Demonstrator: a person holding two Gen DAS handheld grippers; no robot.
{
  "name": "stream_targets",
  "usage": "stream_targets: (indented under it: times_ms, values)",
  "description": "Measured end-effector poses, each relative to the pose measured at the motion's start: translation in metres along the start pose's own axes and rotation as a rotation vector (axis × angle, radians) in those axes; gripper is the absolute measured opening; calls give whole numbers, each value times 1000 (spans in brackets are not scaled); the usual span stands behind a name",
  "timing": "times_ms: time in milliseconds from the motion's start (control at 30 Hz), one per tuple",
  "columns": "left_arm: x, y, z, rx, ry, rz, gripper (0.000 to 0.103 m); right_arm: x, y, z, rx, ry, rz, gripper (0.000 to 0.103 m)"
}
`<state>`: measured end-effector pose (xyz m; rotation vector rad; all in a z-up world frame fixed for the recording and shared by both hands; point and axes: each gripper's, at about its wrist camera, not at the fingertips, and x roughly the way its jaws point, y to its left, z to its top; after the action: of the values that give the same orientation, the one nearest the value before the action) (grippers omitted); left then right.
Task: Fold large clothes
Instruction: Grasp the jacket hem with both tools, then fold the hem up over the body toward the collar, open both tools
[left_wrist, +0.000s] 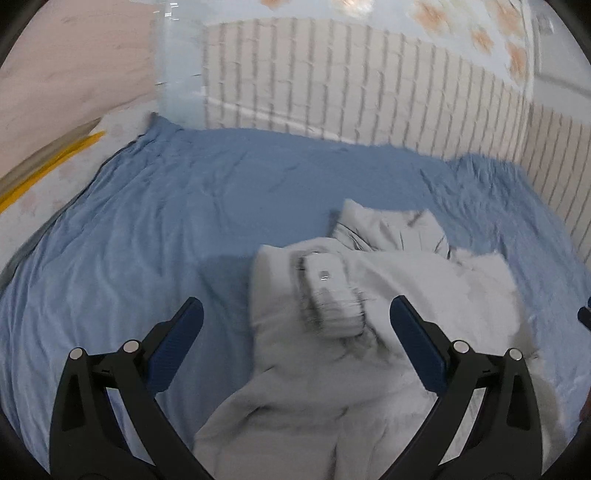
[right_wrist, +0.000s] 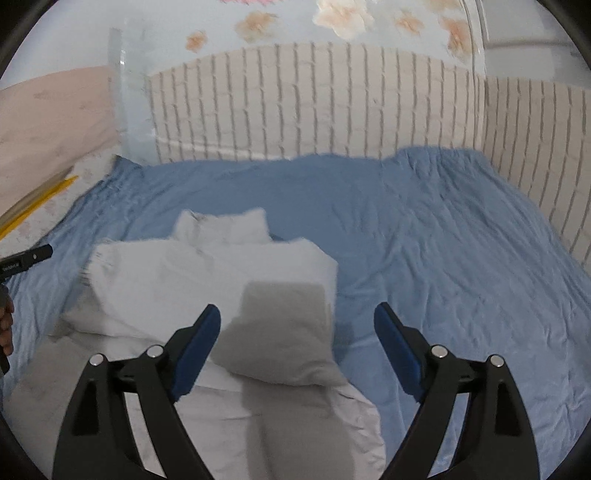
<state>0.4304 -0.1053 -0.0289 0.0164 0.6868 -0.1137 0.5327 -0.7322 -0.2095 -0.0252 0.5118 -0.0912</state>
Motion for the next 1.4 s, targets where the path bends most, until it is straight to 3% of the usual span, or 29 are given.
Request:
stream_targets:
  times_ms: [167,300,333,433,533,633,700,733,767,800,867,967,1033,1100,1167,1233,1300,1367,1400]
  values:
    - [58,-36,3,98,61,12,100,61,-26,-14,87,96,4,85]
    - [96,-38,7,87,107,31,99,99,-33,-22,119,141,7,85]
    - [104,-37,6,84,118,30,95,110,-34,-22,130,154,17,85]
    - [132,-39,-6,87,196,-34,60,134,-33,-23,164,180,33,86]
    - [140,-40,-21,124,197,-44,51,151,-26,-27,211,223,49,89]
    - [136,-30,-32,95,190,-81,43,163,-21,-37,263,259,85,89]
    - [124,-28,-35,117,165,-72,39,168,-17,-43,264,280,164,60]
    - [119,-28,-36,129,150,-60,37,169,-16,-43,252,290,180,54]
    - [111,-30,-34,149,128,-43,27,169,-15,-44,231,294,173,41]
    - [104,-32,-32,164,115,-29,26,168,-13,-42,205,294,168,24]
    - [86,-37,-24,197,64,4,23,157,-12,-34,146,278,109,10]
    - [67,-51,-13,242,-7,14,19,116,-14,-13,107,159,46,4]
    - [70,-56,-13,268,1,24,18,93,-13,-5,62,101,-6,0]
    - [96,-50,-22,234,89,28,19,93,-18,-7,50,101,-65,0]
    - [116,-41,-32,198,128,48,31,112,-35,-14,59,153,-147,0]
    - [120,-39,-37,170,115,48,37,136,-50,-33,101,257,-161,0]
    - [115,-38,-37,139,88,47,51,138,-53,-39,133,231,-131,2]
    - [106,-31,-33,97,66,65,86,124,-44,-28,128,160,-106,4]
    - [101,-28,-28,70,46,72,92,120,-41,-23,130,138,-96,26]
